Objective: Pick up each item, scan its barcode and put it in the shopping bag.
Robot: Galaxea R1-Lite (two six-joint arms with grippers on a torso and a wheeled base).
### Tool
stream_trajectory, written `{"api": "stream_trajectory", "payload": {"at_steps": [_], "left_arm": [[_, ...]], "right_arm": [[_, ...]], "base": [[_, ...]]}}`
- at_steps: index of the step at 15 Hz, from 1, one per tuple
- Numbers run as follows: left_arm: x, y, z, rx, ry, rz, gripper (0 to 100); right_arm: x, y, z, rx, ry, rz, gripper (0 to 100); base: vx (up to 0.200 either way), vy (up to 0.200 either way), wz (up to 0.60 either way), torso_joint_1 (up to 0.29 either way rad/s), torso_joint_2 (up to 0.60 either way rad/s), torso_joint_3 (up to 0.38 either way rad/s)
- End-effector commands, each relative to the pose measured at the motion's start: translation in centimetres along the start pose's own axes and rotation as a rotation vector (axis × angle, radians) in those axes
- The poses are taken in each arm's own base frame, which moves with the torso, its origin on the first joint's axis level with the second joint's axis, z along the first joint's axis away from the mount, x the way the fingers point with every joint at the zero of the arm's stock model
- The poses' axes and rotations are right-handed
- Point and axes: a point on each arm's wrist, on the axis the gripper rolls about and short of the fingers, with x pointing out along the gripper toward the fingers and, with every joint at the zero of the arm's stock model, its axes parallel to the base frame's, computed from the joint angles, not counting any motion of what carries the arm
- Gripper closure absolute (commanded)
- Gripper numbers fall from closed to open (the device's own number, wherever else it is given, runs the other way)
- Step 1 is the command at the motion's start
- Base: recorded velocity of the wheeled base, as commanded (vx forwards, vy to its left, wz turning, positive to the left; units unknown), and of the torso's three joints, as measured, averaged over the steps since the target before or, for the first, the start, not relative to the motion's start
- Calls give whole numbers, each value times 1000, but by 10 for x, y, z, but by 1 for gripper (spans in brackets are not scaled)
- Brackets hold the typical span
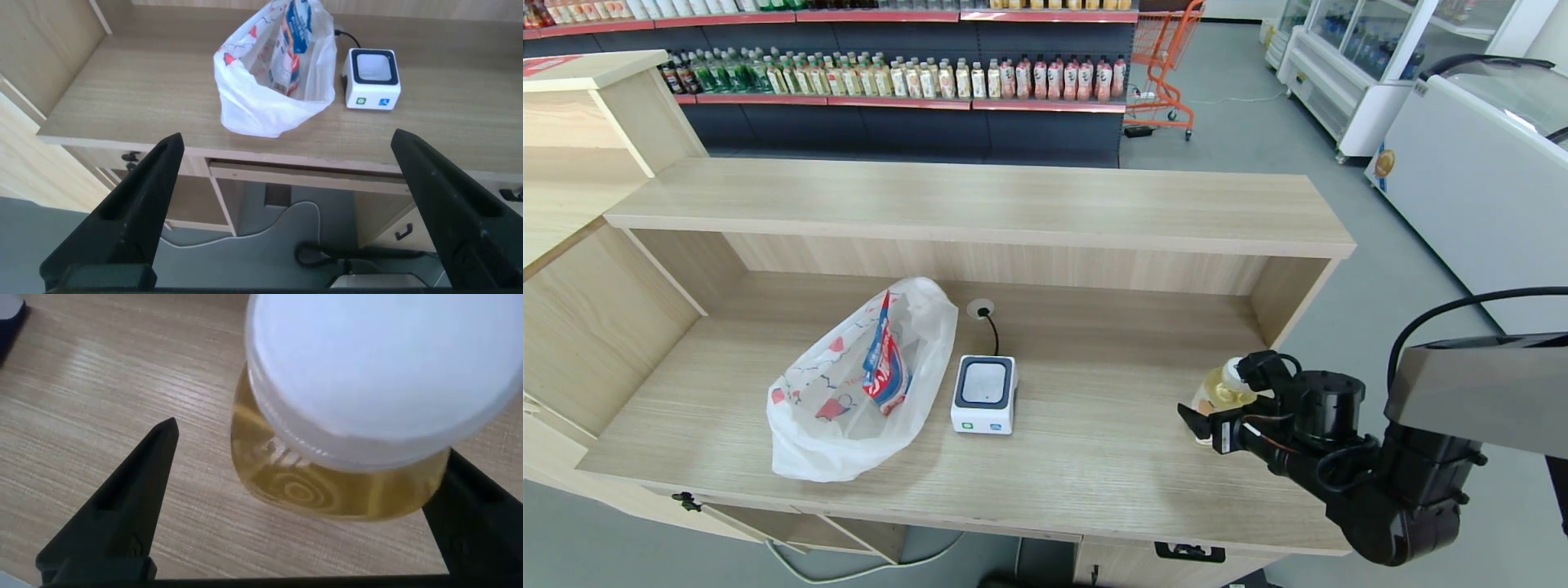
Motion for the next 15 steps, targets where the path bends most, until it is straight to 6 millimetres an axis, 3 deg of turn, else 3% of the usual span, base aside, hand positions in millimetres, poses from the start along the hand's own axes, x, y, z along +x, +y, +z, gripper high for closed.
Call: {"api": "stream_trajectory", "payload": {"at_steps": [1,6,7,15], "left_arm": [[0,0,0,0,0,0,0],[0,0,0,0,0,0,0],[0,0,0,0,1,0,0],[0,0,0,0,0,0,0]], "right_arm": [[6,4,-6,-4,10,14,0],[13,5,-4,-11,-17,15,0],[15,5,-3,-11,-24,24,100],[19,5,-7,-105,-38,49,100]], "base": [[0,0,0,0,0,0],[0,0,0,0,0,0],[0,0,0,0,0,0],[0,0,0,0,0,0]]}}
